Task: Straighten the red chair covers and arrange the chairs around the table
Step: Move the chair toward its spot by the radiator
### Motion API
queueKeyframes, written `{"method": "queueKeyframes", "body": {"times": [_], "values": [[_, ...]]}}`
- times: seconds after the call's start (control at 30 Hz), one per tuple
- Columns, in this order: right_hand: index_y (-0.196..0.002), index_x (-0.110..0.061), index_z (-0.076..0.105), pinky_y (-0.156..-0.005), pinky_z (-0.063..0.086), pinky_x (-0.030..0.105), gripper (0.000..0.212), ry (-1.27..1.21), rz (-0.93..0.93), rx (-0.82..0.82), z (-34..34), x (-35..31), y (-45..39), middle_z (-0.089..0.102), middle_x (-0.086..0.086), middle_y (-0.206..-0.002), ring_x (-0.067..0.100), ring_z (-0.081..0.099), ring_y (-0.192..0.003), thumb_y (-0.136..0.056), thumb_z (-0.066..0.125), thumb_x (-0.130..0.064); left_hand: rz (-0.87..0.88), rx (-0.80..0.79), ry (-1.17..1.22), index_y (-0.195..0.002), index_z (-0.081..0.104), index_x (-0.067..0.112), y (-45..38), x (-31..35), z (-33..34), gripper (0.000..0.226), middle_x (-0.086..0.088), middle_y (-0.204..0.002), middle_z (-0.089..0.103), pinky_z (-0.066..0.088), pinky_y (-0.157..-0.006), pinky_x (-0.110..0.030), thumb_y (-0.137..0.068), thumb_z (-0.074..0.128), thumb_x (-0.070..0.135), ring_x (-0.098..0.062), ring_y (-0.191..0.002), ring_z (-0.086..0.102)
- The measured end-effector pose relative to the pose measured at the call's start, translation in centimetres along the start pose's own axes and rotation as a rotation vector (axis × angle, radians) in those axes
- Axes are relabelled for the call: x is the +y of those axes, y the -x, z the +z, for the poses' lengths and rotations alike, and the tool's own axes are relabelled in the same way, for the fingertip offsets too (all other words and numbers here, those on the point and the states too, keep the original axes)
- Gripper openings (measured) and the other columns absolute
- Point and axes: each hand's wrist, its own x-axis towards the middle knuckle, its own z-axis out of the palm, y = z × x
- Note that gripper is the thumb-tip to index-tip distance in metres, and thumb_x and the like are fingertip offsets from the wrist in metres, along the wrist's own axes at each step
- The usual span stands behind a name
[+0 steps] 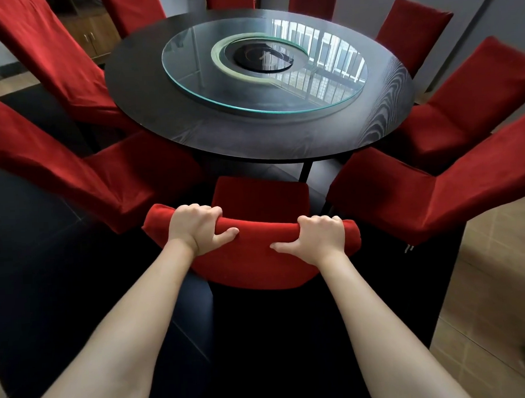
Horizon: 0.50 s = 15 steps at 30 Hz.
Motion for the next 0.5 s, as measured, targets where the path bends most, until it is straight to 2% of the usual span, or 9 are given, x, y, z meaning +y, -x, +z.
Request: {"method": "queueKeyframes", "body": {"times": [0.17, 0.33, 0.43, 0.5], "values": [[-0.068, -0.023, 0.046, -0.066, 0.026, 0.032, 0.083, 0.015, 0.004, -0.004, 0.1, -0.1, 0.0, 0.063, -0.003, -0.070, 0.021, 0.060, -0.069, -0.045, 0.017, -0.097, -0.001, 0.005, 0.020, -0.078, 0.064, 0.014, 0.1, 0.0, 0.1, 0.078, -0.004, -0.071, 0.066, 0.035, -0.058, -0.031, -0.070, 0.017, 0.075, -0.028, -0.066, 0.061], [-0.072, -0.023, 0.045, -0.069, 0.028, 0.034, 0.080, 0.010, 0.012, -0.037, -0.1, -0.1, 0.1, 0.064, -0.002, -0.077, 0.021, 0.060, -0.075, -0.049, 0.023, -0.096, -0.037, -0.064, -0.012, -0.091, 0.064, 0.017, 0.3, 0.1, -0.2, 0.083, -0.002, -0.082, 0.068, 0.038, -0.065, -0.032, -0.068, 0.011, 0.077, -0.025, -0.076, 0.063], [-0.083, -0.022, 0.053, -0.077, 0.032, 0.037, 0.079, -0.006, 0.029, -0.079, -0.5, -0.5, 0.6, 0.065, -0.001, -0.087, 0.023, 0.059, -0.086, -0.057, 0.034, -0.094, -0.104, -0.098, 0.031, -0.108, 0.063, 0.019, 0.7, 0.1, -0.6, 0.076, -0.005, -0.091, 0.070, 0.040, -0.073, -0.034, -0.076, 0.027, 0.077, -0.026, -0.084, 0.064], [-0.102, -0.022, 0.058, -0.091, 0.034, 0.041, 0.081, -0.023, 0.044, -0.116, -1.0, -0.7, 1.3, 0.064, 0.001, -0.100, 0.023, 0.056, -0.100, -0.064, 0.039, -0.090, -0.131, -0.101, 0.077, -0.118, 0.061, 0.018, 1.4, 0.2, -1.1, 0.070, -0.006, -0.099, 0.070, 0.040, -0.081, -0.035, -0.081, 0.040, 0.074, -0.026, -0.091, 0.063]]}}
